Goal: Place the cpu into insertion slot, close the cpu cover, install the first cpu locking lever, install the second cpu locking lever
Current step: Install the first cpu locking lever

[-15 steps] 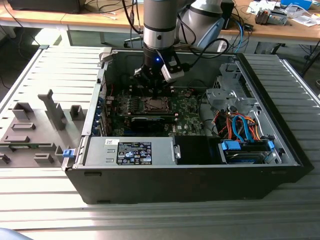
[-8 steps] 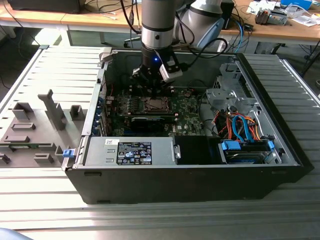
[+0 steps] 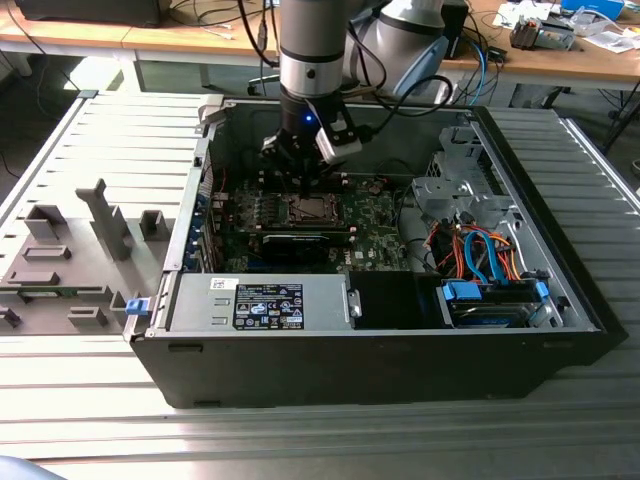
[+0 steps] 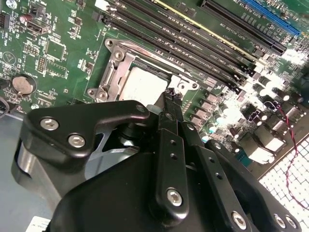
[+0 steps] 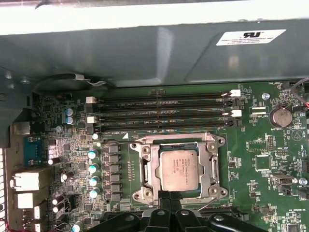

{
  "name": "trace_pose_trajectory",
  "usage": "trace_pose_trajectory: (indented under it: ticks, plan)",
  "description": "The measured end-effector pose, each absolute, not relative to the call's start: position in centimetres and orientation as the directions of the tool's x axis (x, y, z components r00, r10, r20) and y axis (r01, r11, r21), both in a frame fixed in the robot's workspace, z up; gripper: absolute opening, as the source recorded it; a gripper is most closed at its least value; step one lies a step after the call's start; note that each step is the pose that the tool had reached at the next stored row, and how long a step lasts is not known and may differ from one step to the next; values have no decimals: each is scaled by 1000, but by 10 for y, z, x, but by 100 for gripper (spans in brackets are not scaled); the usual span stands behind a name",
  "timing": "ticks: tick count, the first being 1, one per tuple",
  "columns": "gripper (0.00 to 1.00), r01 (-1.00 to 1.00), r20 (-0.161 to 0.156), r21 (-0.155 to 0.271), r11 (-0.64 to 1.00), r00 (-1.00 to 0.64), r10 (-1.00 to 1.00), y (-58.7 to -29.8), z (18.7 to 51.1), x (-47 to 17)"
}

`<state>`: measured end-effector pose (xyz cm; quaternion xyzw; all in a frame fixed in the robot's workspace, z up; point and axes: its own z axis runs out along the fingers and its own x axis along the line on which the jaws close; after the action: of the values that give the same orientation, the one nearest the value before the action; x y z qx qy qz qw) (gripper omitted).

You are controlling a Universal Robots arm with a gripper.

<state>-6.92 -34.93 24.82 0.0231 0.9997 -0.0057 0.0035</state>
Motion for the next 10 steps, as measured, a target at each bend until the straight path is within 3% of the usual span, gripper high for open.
trace_pose_trajectory:
  ticks: [10]
  plan:
    - [11, 46, -10, -9, 999, -999, 46, -349, 249, -77]
